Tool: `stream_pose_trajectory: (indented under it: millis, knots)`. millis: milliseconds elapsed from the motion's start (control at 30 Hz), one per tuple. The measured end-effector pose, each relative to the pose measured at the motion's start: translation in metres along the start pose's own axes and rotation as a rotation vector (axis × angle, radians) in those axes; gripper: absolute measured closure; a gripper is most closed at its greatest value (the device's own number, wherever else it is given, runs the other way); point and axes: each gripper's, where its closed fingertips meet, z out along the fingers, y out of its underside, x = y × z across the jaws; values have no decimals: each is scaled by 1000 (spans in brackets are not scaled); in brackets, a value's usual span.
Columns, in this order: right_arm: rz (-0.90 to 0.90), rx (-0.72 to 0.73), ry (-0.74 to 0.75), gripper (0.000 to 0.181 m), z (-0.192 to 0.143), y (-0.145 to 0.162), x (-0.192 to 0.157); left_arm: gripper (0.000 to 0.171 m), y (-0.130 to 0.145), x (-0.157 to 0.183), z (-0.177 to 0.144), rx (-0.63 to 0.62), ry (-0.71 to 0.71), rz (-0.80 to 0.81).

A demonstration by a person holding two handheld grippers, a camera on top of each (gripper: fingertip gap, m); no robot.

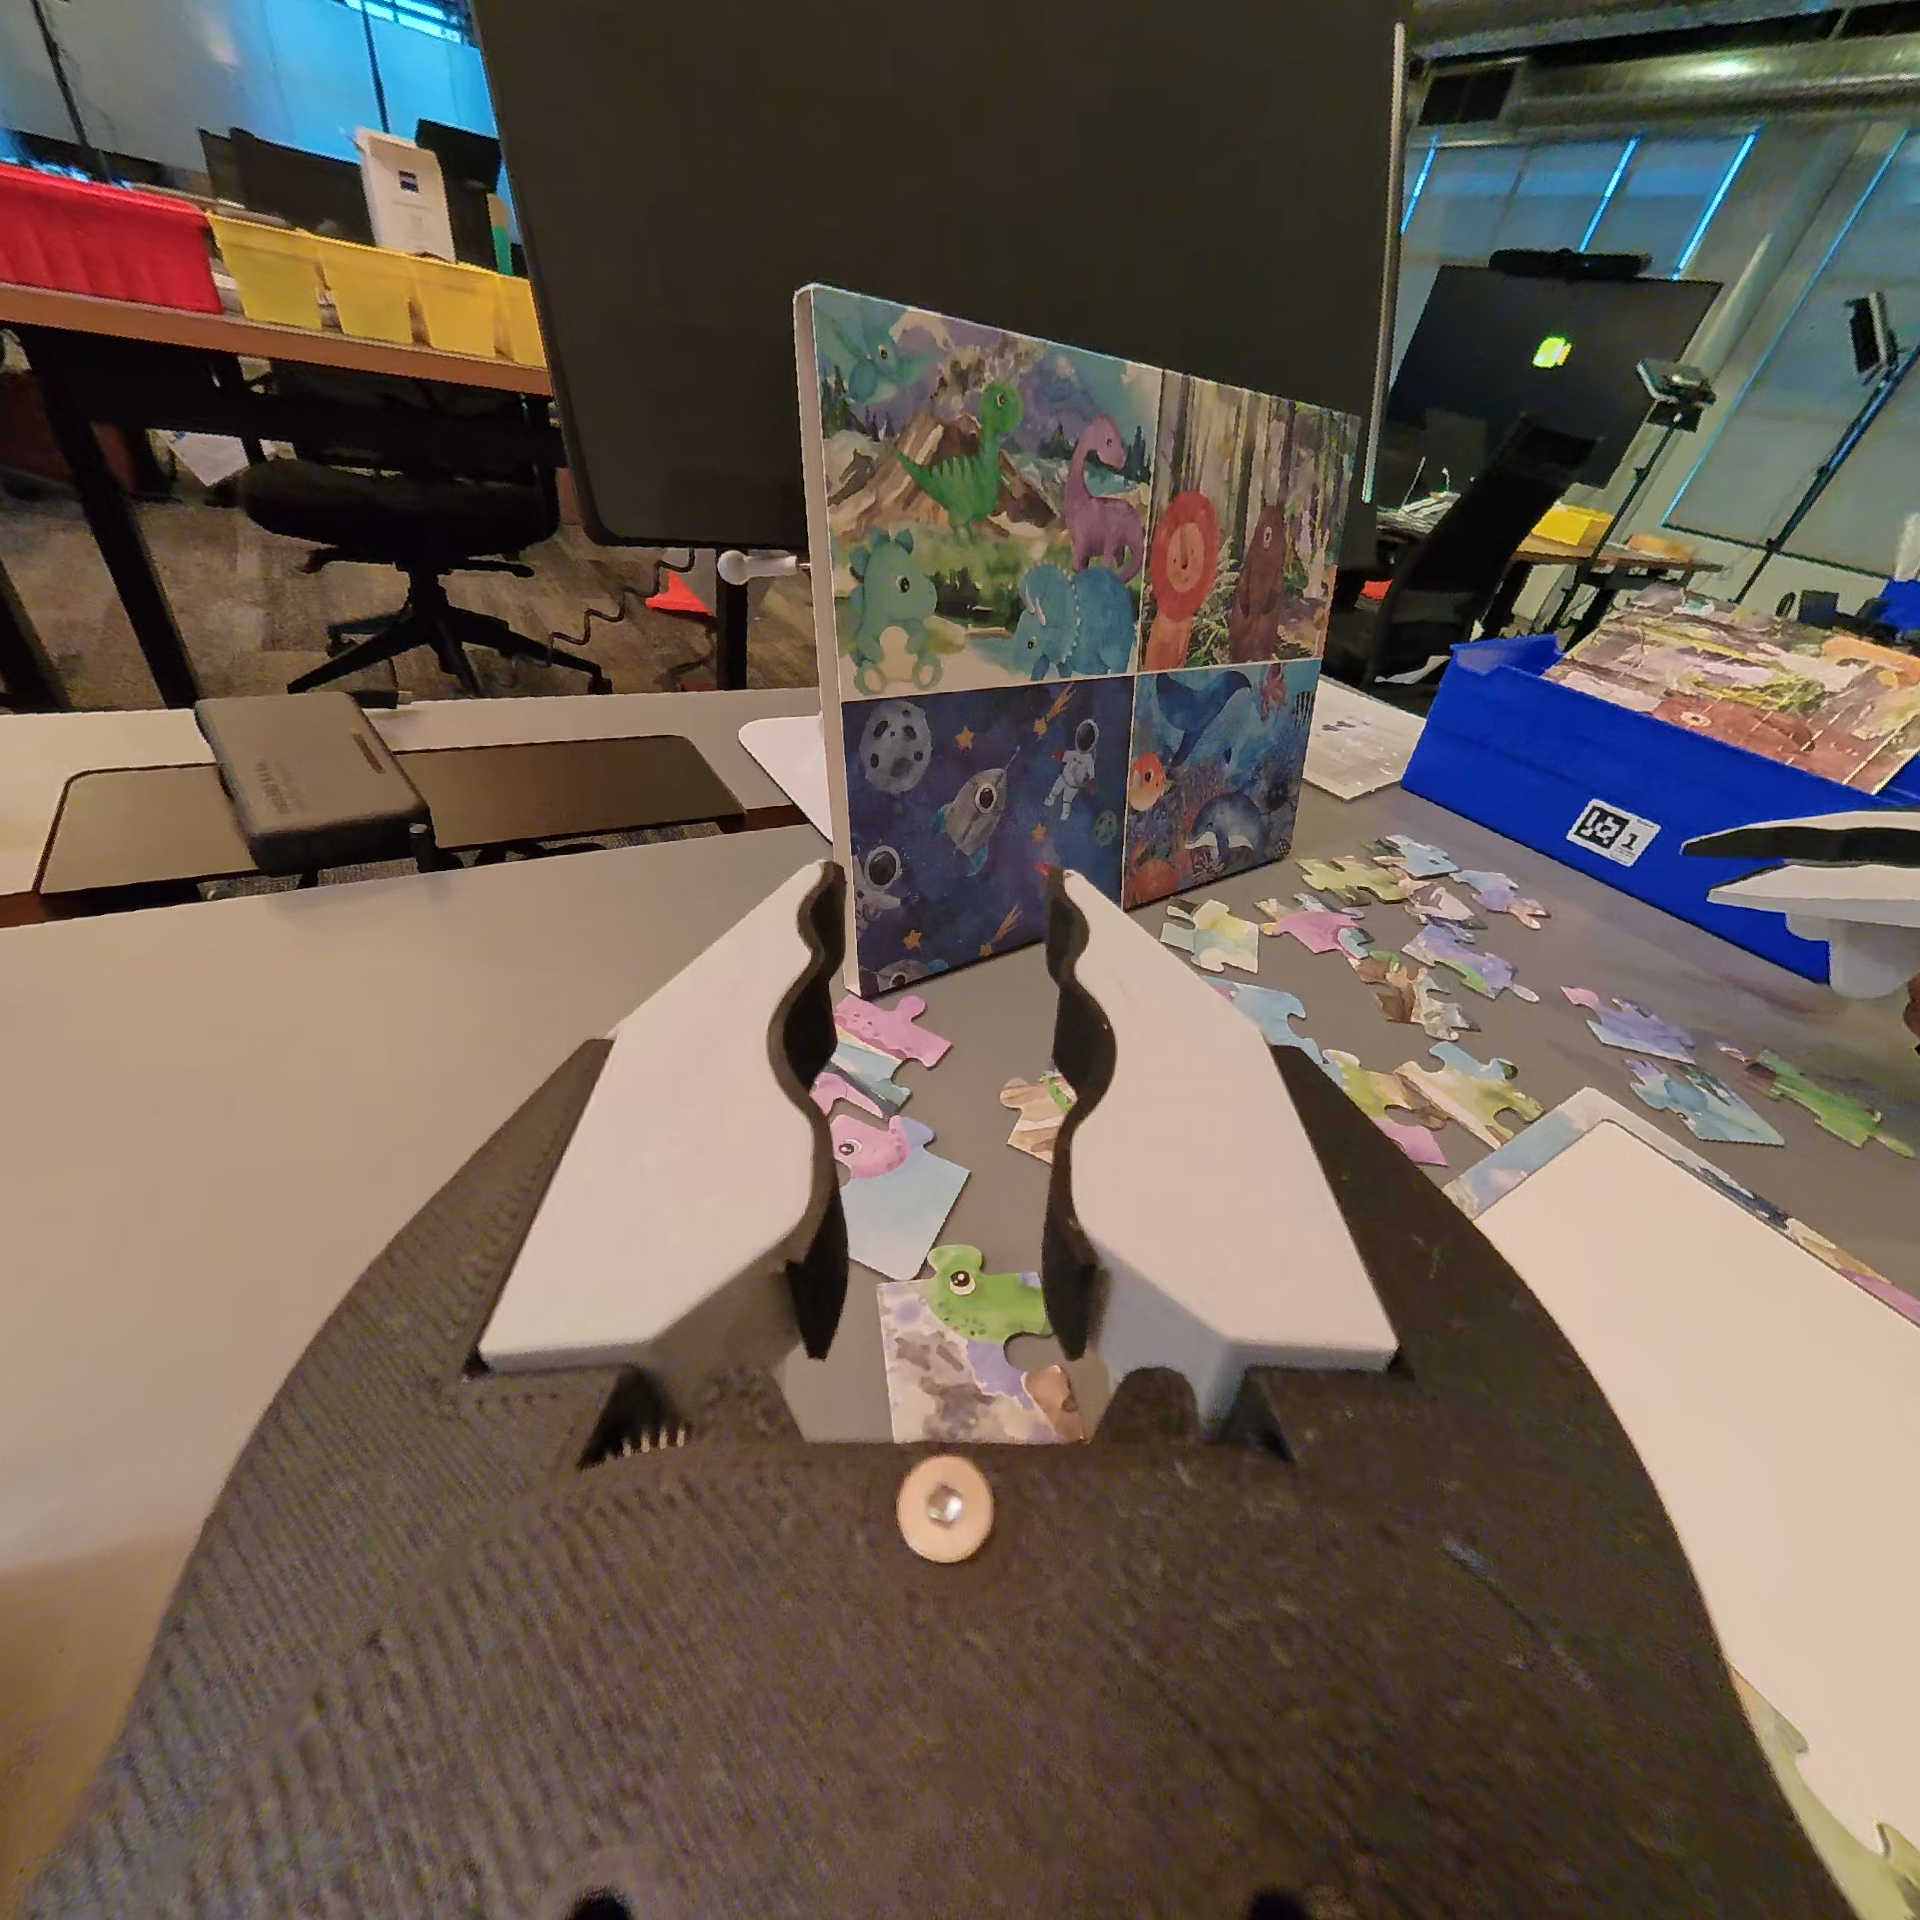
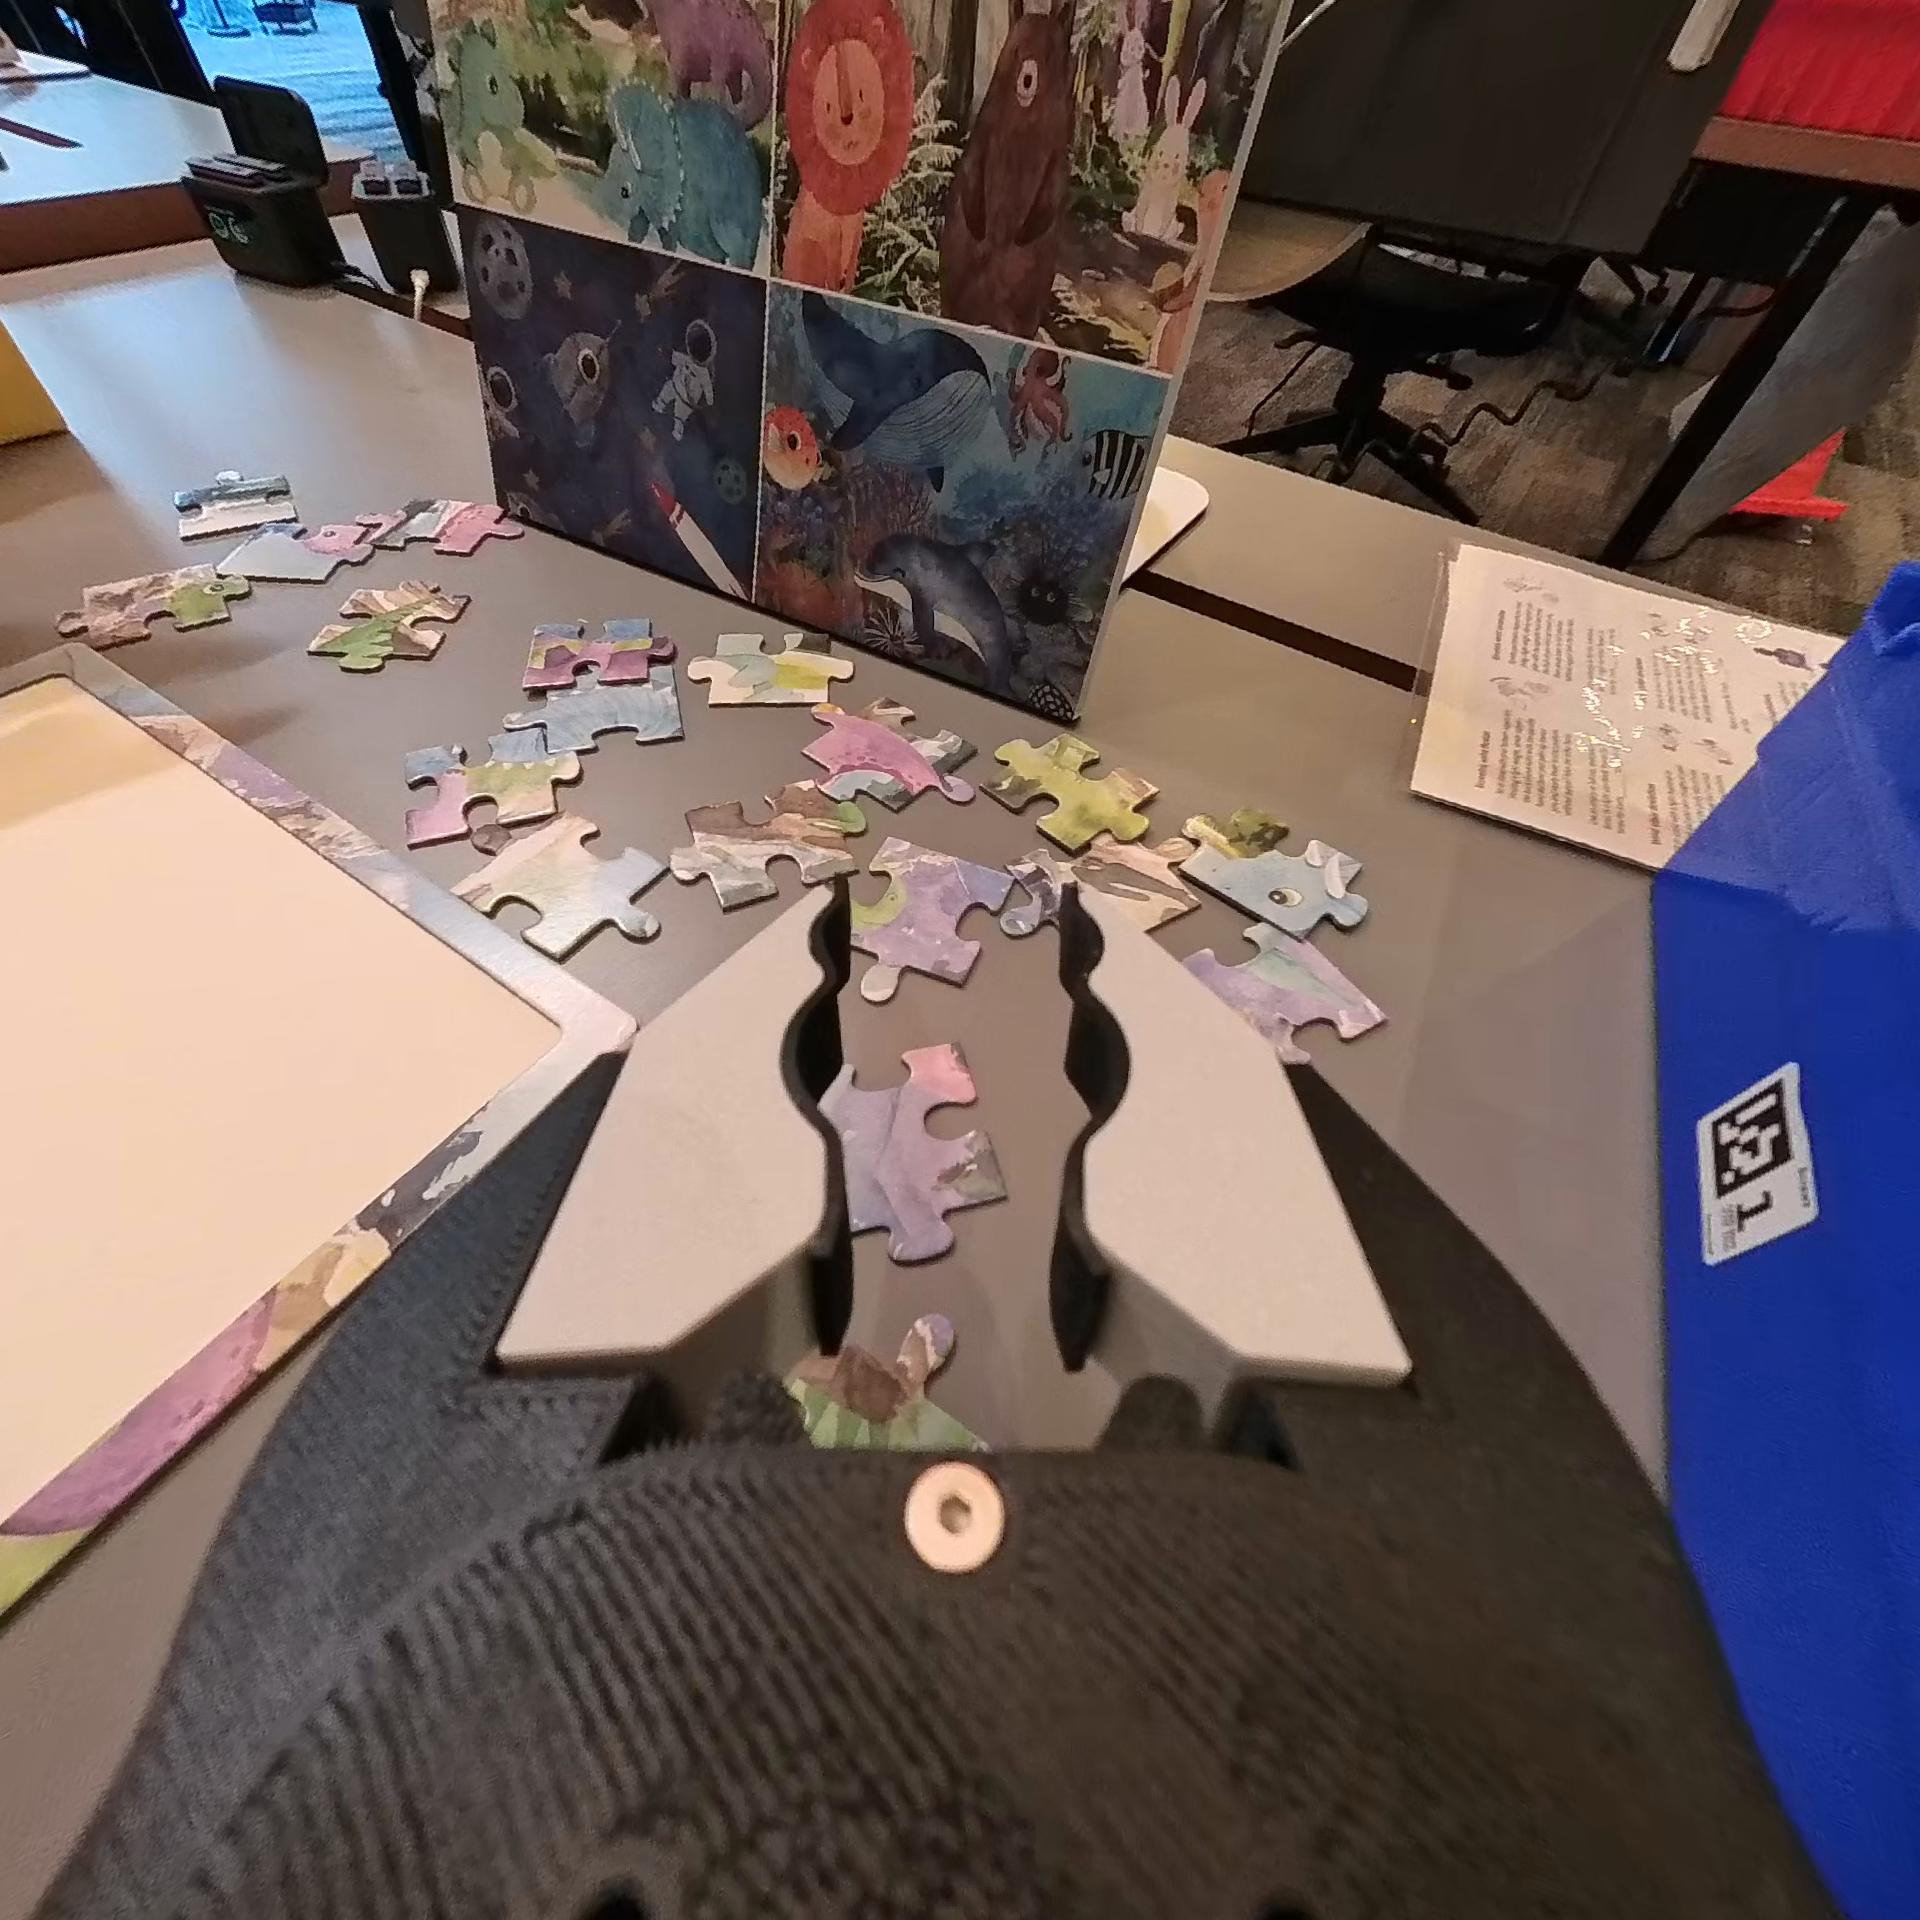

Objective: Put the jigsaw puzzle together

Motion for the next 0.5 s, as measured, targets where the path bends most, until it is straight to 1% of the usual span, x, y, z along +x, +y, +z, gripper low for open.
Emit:
stream_pose_trajectory:
  millis: [500]
  knots:
    - [0,-1,3,143,0,0,0,134,2,1,1,-8,6,-4]
